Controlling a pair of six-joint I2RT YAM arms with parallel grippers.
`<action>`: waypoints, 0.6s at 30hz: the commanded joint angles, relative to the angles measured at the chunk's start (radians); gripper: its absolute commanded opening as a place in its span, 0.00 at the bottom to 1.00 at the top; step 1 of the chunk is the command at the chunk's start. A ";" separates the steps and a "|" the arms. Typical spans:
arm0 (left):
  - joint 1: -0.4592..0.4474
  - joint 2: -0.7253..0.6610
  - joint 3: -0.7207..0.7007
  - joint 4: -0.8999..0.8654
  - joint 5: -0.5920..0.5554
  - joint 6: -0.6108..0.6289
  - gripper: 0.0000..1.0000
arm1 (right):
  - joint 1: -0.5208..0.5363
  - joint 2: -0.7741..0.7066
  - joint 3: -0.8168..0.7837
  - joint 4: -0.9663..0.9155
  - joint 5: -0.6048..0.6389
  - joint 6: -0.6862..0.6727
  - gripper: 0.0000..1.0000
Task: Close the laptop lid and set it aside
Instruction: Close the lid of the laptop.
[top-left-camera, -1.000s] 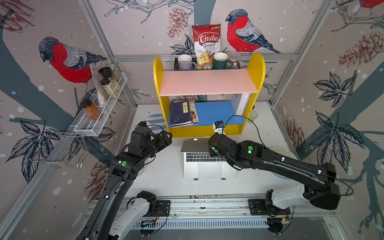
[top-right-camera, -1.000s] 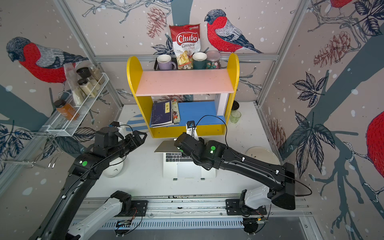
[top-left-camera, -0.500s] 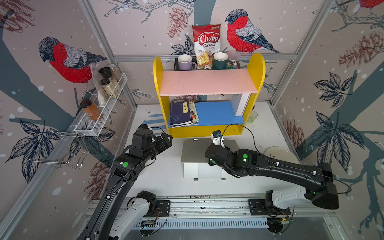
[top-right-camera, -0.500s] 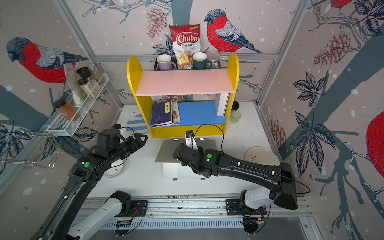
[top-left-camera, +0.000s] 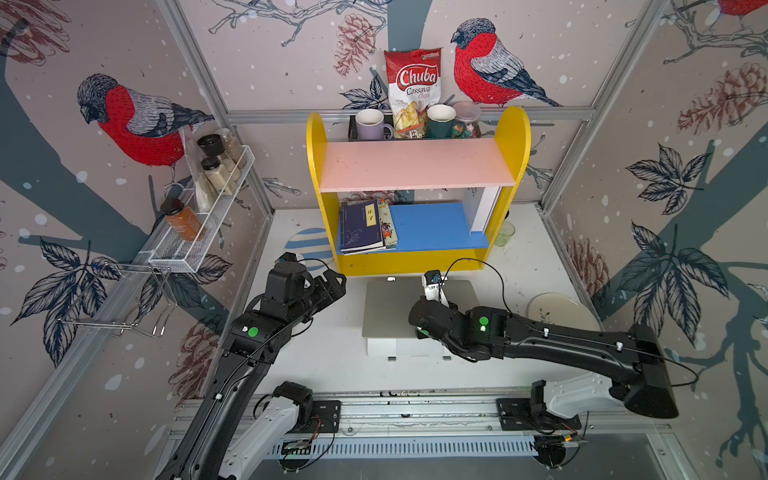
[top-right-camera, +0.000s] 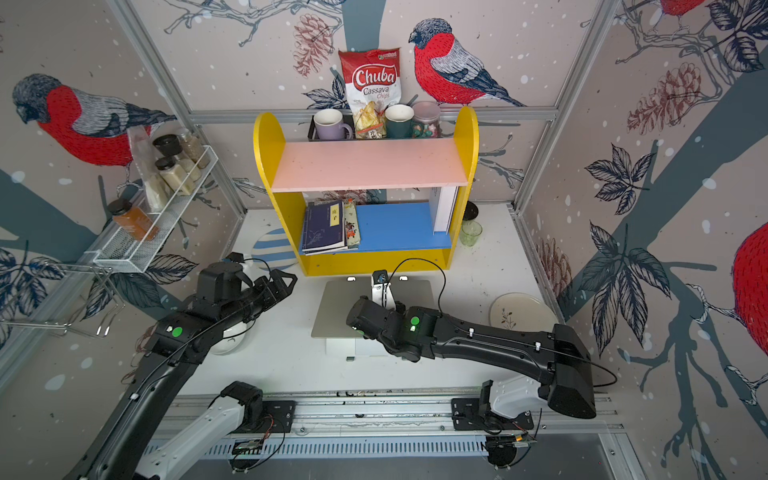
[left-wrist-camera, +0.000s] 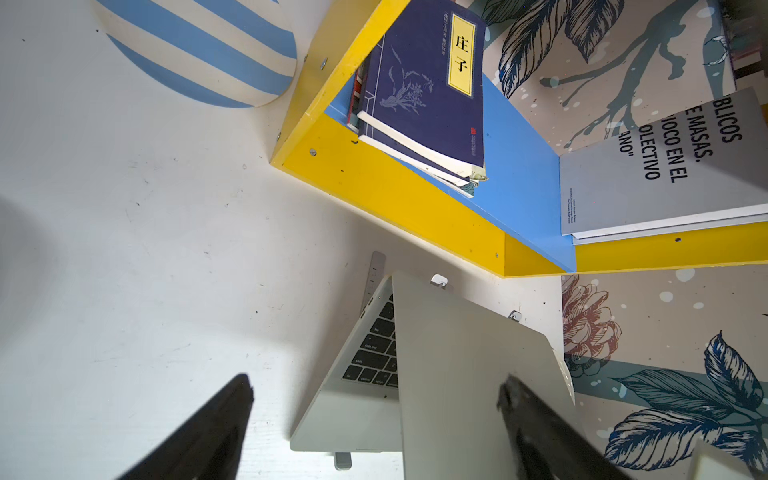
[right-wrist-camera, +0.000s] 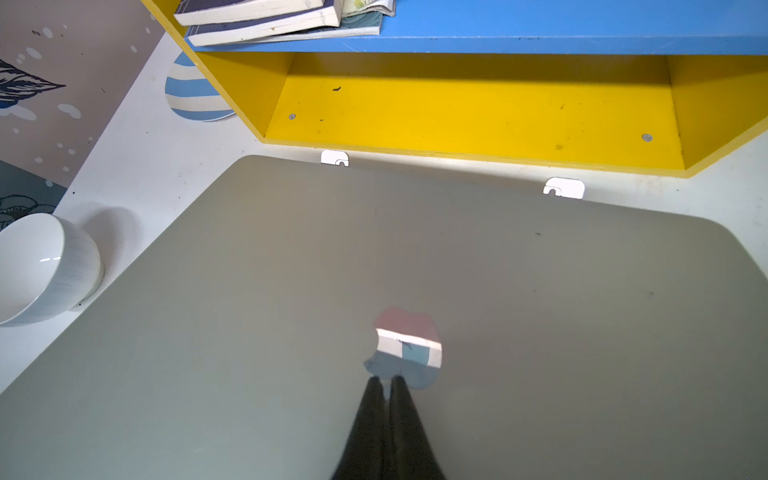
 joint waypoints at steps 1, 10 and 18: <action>-0.003 -0.005 -0.014 0.048 0.012 -0.002 0.96 | 0.000 0.004 -0.018 -0.001 -0.034 0.020 0.14; -0.004 -0.023 -0.051 0.069 0.030 -0.003 0.97 | 0.000 0.011 -0.064 0.025 -0.048 0.027 0.58; -0.003 -0.038 -0.080 0.074 0.031 -0.001 0.97 | 0.002 0.031 -0.098 0.046 -0.062 0.046 0.73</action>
